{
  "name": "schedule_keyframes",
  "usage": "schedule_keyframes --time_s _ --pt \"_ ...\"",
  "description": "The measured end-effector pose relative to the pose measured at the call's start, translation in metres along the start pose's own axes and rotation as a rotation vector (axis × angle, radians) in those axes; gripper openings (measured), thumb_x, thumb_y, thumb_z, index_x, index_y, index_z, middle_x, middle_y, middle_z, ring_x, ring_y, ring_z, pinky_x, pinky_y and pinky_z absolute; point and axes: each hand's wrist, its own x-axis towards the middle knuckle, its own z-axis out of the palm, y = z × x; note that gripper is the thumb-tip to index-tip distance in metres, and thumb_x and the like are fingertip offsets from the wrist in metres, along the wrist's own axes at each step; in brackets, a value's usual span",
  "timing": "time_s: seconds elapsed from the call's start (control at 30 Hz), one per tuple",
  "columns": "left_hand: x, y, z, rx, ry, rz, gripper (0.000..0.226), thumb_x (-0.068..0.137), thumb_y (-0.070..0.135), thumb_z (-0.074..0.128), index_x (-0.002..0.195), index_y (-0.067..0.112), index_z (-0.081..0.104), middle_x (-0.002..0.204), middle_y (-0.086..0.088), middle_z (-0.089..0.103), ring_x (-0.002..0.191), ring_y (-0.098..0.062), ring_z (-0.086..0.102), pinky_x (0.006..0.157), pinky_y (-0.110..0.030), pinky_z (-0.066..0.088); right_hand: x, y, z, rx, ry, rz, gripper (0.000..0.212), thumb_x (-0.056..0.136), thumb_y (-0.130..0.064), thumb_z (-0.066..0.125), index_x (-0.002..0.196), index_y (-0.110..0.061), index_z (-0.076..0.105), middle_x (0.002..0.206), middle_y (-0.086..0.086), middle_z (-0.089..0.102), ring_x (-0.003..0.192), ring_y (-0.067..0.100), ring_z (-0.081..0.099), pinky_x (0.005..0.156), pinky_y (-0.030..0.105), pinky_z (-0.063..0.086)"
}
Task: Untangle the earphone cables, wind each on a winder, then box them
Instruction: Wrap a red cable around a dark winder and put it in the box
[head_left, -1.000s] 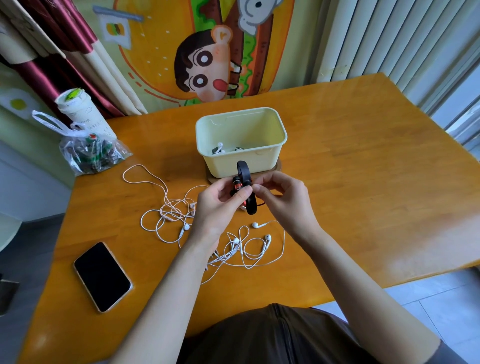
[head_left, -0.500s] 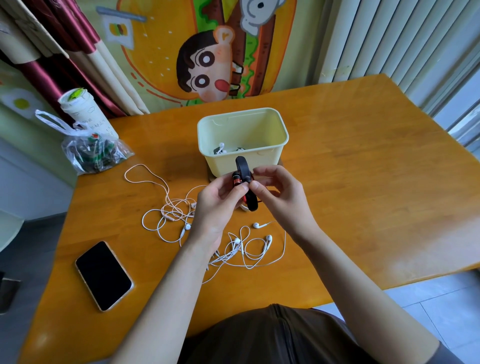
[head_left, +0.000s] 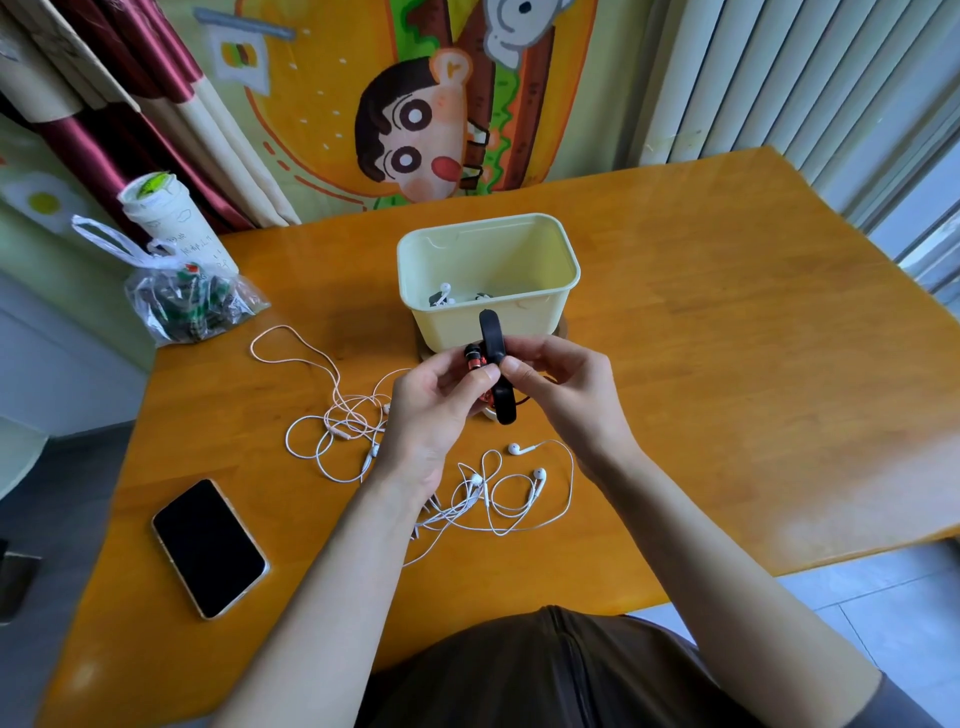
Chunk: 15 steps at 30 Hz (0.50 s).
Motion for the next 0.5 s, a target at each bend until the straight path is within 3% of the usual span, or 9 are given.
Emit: schedule_keyframes --time_s 0.3,0.5 --pt "-0.0020 -0.0023 -0.0007 -0.006 -0.019 -0.024 0.024 0.089 0.003 0.059 0.108 0.016 0.067 0.098 -0.001 0.072 0.095 -0.009 0.066 0.075 -0.017 0.052 -0.0035 0.0008 0.0017 0.069 -0.012 0.038 0.021 0.082 -0.003 0.069 0.091 -0.021 0.070 0.081 -0.005 0.071 0.077 0.002 0.065 0.072 0.017 0.051" --pt "-0.0033 0.0026 -0.0010 -0.037 -0.031 -0.040 0.029 0.081 0.021 0.067 0.109 0.012 0.068 0.105 -0.009 0.071 0.102 -0.020 0.067 0.087 -0.031 0.054 -0.0011 0.0019 0.0054 0.070 0.008 0.044 0.019 0.082 -0.010 0.070 0.100 -0.017 0.071 0.091 0.012 0.072 0.084 0.013 0.064 0.075 0.021 0.053"
